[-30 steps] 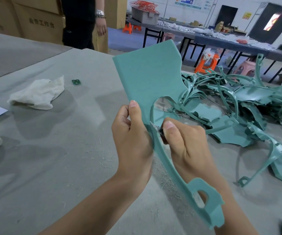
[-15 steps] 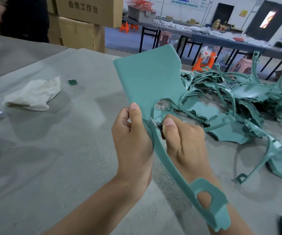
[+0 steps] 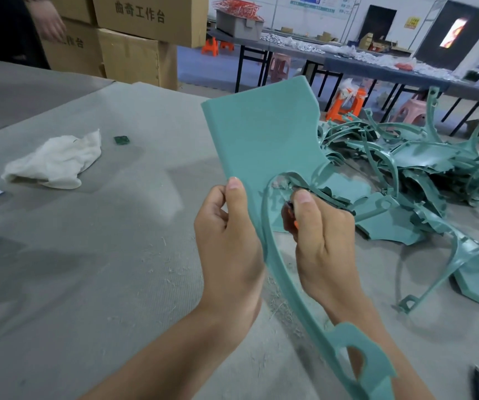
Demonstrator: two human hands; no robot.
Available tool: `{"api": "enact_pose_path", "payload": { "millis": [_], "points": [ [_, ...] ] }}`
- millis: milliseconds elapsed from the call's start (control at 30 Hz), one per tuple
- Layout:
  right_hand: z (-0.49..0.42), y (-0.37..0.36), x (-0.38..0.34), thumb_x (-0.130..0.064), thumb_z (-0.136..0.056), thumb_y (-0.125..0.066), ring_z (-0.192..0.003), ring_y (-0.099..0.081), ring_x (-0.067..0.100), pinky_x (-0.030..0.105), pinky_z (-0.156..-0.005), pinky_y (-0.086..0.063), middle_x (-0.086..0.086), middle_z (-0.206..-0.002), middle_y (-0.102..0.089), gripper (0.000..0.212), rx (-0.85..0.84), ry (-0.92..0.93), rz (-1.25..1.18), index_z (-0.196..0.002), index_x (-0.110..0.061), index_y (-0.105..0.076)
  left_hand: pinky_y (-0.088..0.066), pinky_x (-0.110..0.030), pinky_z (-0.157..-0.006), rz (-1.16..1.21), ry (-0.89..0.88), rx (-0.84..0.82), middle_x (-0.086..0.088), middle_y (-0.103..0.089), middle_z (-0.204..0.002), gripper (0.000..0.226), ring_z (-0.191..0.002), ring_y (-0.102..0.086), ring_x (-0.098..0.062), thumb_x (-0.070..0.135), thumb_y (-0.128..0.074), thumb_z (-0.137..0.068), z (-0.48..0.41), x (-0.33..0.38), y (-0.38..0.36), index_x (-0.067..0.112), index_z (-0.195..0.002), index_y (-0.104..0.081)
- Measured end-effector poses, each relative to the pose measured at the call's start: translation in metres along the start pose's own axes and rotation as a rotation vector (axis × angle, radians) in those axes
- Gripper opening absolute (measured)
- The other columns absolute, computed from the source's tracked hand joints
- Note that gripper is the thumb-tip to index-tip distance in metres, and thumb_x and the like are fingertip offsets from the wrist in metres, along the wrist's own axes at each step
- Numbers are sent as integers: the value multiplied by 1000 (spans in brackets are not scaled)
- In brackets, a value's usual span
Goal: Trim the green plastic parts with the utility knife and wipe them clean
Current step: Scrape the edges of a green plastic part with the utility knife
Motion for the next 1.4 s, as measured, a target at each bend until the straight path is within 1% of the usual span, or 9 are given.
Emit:
{"api": "enact_pose_path", "payload": {
  "millis": [100,267,500,667,867,1000,1100,1233,1400],
  "points": [
    [-1,0,-1,-37,-99,-29,-50,-26,12,36,-51,-24,3,-54,-32,39,-45,20,-101,-61,-27,-27,-28,-19,-38,23,-7,3,8,-35,-46,45,-38,-29,-8,27,-44,-102,-4,3,2,22,-57,-40],
    [5,-11,-18,-38,-101,-28,-50,-31,13,33,-51,-23,-3,-55,-28,37,-111,159,55,-65,-31,-24,-30,-17,-37,47,-25,6,7,-38,-45,42,-36,-32,-8,27,-44,-103,-7,9,3,18,-61,-41],
    [4,-9,-14,-40,-100,-27,-50,-35,24,47,-48,-32,-3,-52,-32,41,-51,111,115,-64,-21,-29,-30,-19,-38,31,-4,18,8,-35,-44,48,-36,-31,-8,25,-44,-102,-2,6,2,20,-55,-37],
    [5,-2,-7,-41,-99,-26,-50,-35,24,42,-48,-32,-9,-52,-29,39,51,64,147,-64,-25,-29,-27,-21,-41,10,19,-5,7,-33,-46,45,-37,-28,-10,27,-44,-102,3,0,-2,21,-58,-37],
    [5,5,9,-46,-98,-21,-53,-37,22,34,-54,-23,-11,-53,-32,38,153,-46,222,-64,-31,-28,-28,-22,-42,-12,25,-28,11,-35,-46,46,-38,-29,-8,29,-45,-102,10,-4,-6,21,-57,-41],
    [7,4,12,-44,-99,-22,-51,-34,15,34,-52,-21,-10,-52,-32,39,159,-34,191,-66,-26,-33,-30,-20,-40,-6,17,-10,11,-36,-45,45,-37,-31,-7,28,-45,-102,7,-2,-3,20,-58,-40],
    [5,6,11,-40,-101,-25,-51,-31,14,33,-50,-20,-7,-52,-28,39,162,10,121,-65,-27,-28,-29,-21,-40,-19,-20,36,8,-35,-47,43,-40,-31,-10,28,-45,-102,-6,5,5,20,-60,-40],
    [-1,-5,12,-43,-102,-27,-53,-38,16,34,-51,-28,0,-57,-42,47,-6,26,-3,-65,-18,-41,-32,-25,-44,-84,-134,61,4,-40,-54,35,-48,-35,-12,29,-46,-101,-22,22,15,16,-68,-46],
    [-5,-21,28,-47,-100,-36,-56,-42,3,20,-57,-31,-8,-59,-48,46,-270,-175,-215,-75,-17,-60,-23,-20,-39,-246,-301,62,14,-30,-44,39,-41,-23,-4,38,-46,-96,-28,47,18,28,-59,-40]
  ]
}}
Point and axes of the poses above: each hand's wrist, its own z-axis away from the middle knuckle, its own y-axis out of the back of the hand, x = y × z, the point moved 10 cm from there along -z, towards the middle knuckle
